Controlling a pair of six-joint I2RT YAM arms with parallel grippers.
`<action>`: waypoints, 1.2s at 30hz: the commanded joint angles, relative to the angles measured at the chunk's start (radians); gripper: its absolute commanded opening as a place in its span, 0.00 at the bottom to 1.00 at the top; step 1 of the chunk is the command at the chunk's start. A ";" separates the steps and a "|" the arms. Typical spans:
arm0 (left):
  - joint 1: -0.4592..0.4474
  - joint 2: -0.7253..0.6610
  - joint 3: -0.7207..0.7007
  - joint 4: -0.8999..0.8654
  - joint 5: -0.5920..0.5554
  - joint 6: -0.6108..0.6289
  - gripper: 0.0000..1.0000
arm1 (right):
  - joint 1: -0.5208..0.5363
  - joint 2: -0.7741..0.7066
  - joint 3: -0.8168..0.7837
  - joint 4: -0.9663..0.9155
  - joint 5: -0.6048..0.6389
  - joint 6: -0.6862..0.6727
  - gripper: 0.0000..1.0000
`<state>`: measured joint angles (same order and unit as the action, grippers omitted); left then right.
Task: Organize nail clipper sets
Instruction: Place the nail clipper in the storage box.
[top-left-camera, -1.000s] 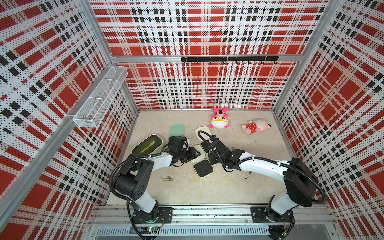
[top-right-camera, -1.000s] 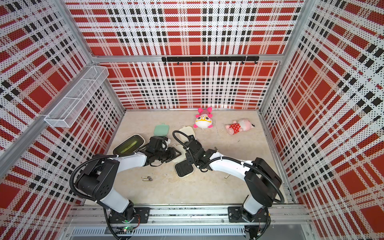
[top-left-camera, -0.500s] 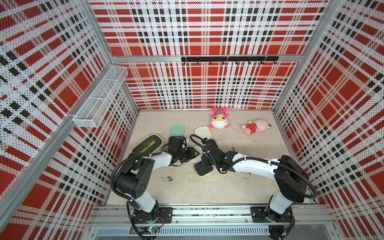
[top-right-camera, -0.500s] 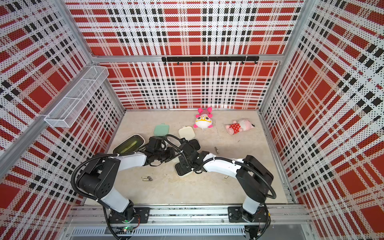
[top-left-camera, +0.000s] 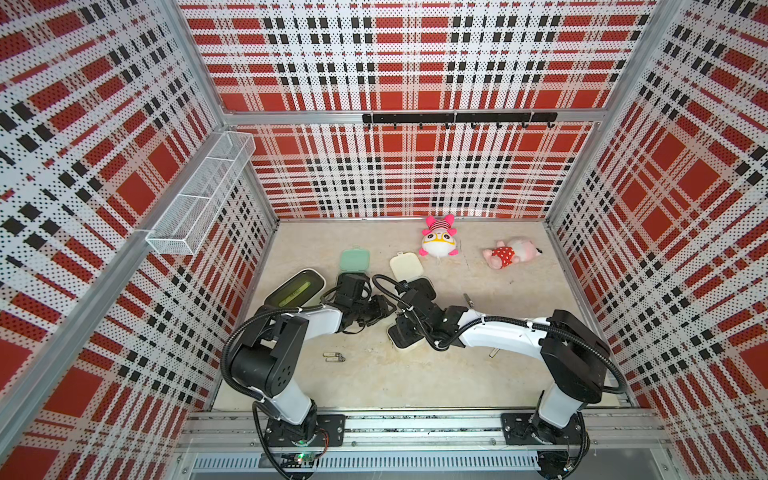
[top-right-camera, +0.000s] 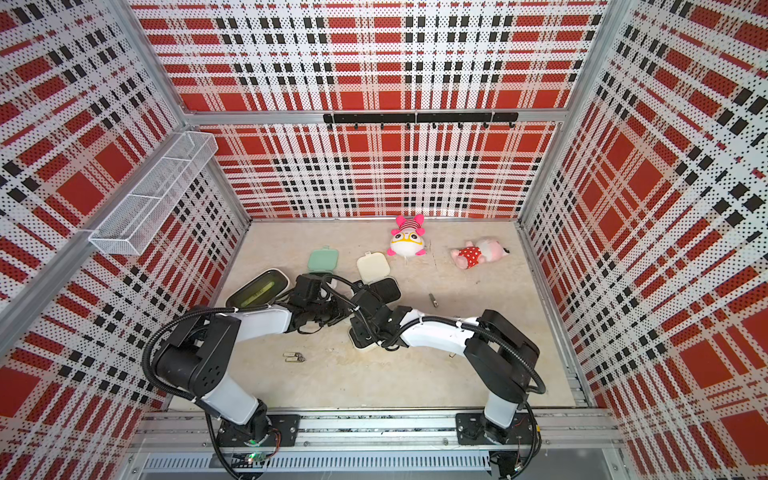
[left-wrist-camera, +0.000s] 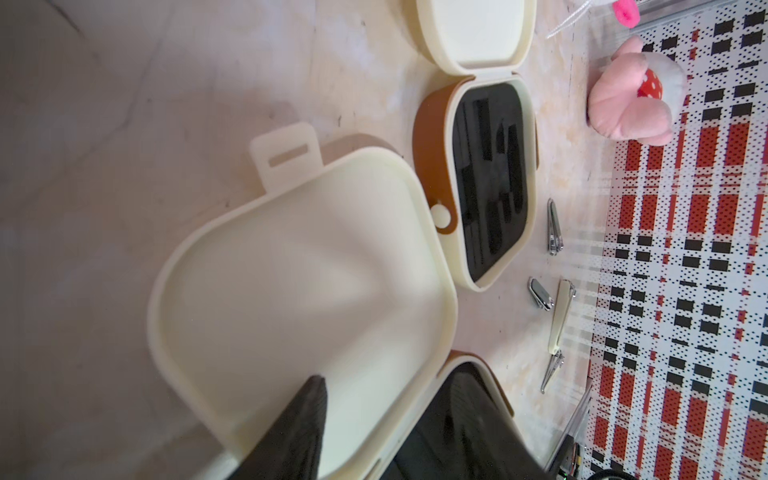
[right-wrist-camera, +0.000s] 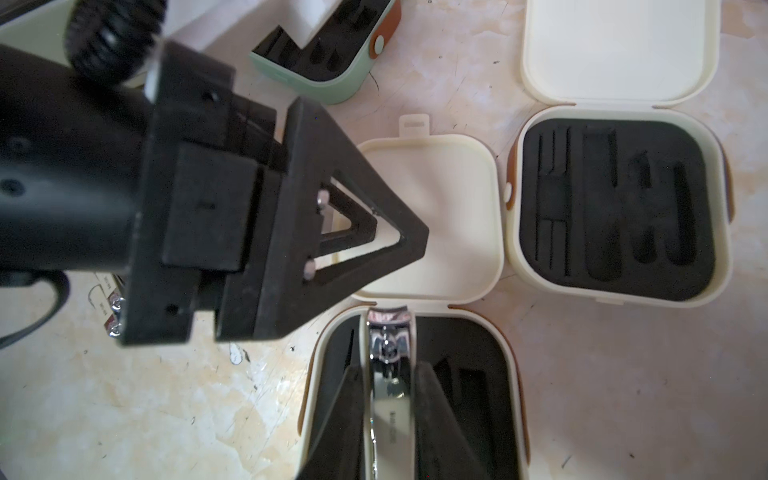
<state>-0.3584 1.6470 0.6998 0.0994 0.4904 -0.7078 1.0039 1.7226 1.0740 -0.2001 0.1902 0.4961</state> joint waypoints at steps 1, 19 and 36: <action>0.012 0.003 -0.013 0.016 0.012 0.014 0.54 | 0.016 0.002 -0.024 0.037 -0.003 0.017 0.06; 0.026 0.034 -0.016 0.032 0.010 0.016 0.54 | 0.035 0.015 -0.081 0.025 0.009 0.030 0.06; 0.036 0.057 -0.016 0.054 0.017 0.014 0.53 | 0.043 0.058 -0.078 0.007 0.006 0.015 0.05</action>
<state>-0.3309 1.6817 0.6945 0.1703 0.5079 -0.7078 1.0325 1.7584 0.9966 -0.1768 0.1913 0.5171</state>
